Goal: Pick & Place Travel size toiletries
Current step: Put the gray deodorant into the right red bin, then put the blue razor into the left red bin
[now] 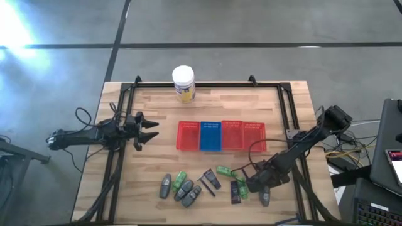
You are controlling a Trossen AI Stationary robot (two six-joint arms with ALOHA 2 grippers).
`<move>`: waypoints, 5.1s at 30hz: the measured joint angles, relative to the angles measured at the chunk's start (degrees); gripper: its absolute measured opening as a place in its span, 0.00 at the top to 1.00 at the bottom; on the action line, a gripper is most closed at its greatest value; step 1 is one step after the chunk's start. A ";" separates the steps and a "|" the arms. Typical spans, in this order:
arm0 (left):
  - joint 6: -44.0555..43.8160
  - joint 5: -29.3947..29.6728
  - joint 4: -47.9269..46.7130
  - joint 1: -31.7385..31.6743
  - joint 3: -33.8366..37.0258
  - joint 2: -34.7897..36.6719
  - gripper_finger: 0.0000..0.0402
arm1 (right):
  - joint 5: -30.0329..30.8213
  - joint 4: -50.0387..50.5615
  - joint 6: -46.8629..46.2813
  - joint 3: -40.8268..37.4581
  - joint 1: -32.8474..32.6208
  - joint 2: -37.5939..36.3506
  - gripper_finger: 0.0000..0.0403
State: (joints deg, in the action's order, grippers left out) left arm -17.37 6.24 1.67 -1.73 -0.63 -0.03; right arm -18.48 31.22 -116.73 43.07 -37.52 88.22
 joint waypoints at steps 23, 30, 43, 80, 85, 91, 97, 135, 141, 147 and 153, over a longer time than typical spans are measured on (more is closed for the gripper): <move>0.00 0.00 0.00 0.01 -0.01 0.00 0.38 | 31.74 23.46 11.07 8.58 12.07 -21.45 0.51; -0.02 0.00 0.00 -0.01 0.01 0.00 0.38 | 28.27 32.75 33.40 12.09 31.57 -22.13 0.51; 0.00 0.00 0.00 0.02 0.00 0.00 0.38 | 15.22 24.61 55.69 3.43 53.89 -18.08 0.48; 0.00 0.00 0.00 0.00 -0.02 0.00 0.38 | 8.30 26.47 30.31 10.53 13.94 -3.89 0.25; 0.00 0.00 0.00 0.00 0.01 -0.01 0.38 | 6.45 16.53 30.24 10.54 10.39 1.88 0.24; 0.00 0.00 0.00 0.01 -0.02 0.00 0.38 | 6.42 14.85 30.71 12.47 8.09 7.14 0.21; 0.00 0.00 0.00 0.01 -0.02 0.00 0.38 | 6.45 14.40 32.50 14.50 8.04 11.44 0.27; 0.00 0.00 0.00 -0.01 0.00 -0.02 0.38 | 14.47 17.11 45.19 18.05 8.51 10.37 0.94; 0.00 0.00 0.00 -0.01 0.00 -0.01 0.38 | 15.43 21.13 47.04 16.66 10.70 3.29 0.94; -0.02 0.03 0.40 -0.01 0.01 0.00 0.38 | 15.28 20.07 51.13 17.60 14.56 -3.93 0.94; -5.97 0.26 4.52 -0.03 0.03 -0.32 0.38 | 15.95 19.08 53.81 18.84 18.81 -8.94 0.94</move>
State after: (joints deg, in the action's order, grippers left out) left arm -23.34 6.50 6.19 -1.76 -0.60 -0.35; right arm -2.53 50.30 -62.92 61.92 -18.71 79.29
